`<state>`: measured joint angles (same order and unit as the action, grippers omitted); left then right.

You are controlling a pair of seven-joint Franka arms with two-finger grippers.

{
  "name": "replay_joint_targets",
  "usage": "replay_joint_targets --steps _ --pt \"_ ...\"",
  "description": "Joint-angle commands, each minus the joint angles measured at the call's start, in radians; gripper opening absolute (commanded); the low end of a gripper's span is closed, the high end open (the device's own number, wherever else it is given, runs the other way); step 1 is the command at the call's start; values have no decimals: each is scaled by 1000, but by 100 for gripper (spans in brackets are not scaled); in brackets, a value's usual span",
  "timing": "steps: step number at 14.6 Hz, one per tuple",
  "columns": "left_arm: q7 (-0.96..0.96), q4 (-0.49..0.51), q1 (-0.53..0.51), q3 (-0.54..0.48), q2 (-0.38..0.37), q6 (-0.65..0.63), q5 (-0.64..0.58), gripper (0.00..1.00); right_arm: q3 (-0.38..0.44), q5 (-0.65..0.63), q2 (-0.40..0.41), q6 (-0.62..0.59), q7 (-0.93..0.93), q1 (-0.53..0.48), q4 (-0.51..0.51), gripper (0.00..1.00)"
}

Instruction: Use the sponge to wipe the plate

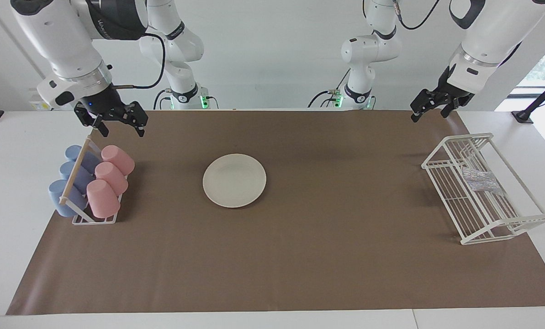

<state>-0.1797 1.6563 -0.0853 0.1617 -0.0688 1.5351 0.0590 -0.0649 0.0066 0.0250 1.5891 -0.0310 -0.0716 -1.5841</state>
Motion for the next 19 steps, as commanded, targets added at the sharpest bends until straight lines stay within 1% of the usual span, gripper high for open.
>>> replay_joint_targets --steps 1,3,4,5,8,10,15,16,19 --pt "14 118 62 -36 -51 86 24 100 -7 15 -10 5 -17 -8 -5 100" --pt "16 106 180 -153 -45 71 21 100 -7 13 -10 5 -17 -8 -4 100" --pt "16 102 214 -186 -39 65 21 100 -7 13 -10 5 -17 -8 -4 100" --pt "14 94 222 -188 -32 56 21 100 -7 13 -10 2 -17 -8 -5 100" --pt "14 13 225 -186 1 -9 -2 100 -7 13 -10 0 -12 -10 -5 100" --pt "16 13 229 -169 0 -18 -82 100 -7 13 -10 -3 -13 -8 -5 100" --pt "17 37 231 -166 -12 2 -81 100 -9 12 -11 -3 -15 -7 -5 100" --pt "16 42 229 -166 -14 5 -79 100 -9 12 -13 -3 -15 7 -5 100" --pt "17 40 231 -165 -14 3 -79 100 -9 12 -11 -8 -17 10 -5 100"
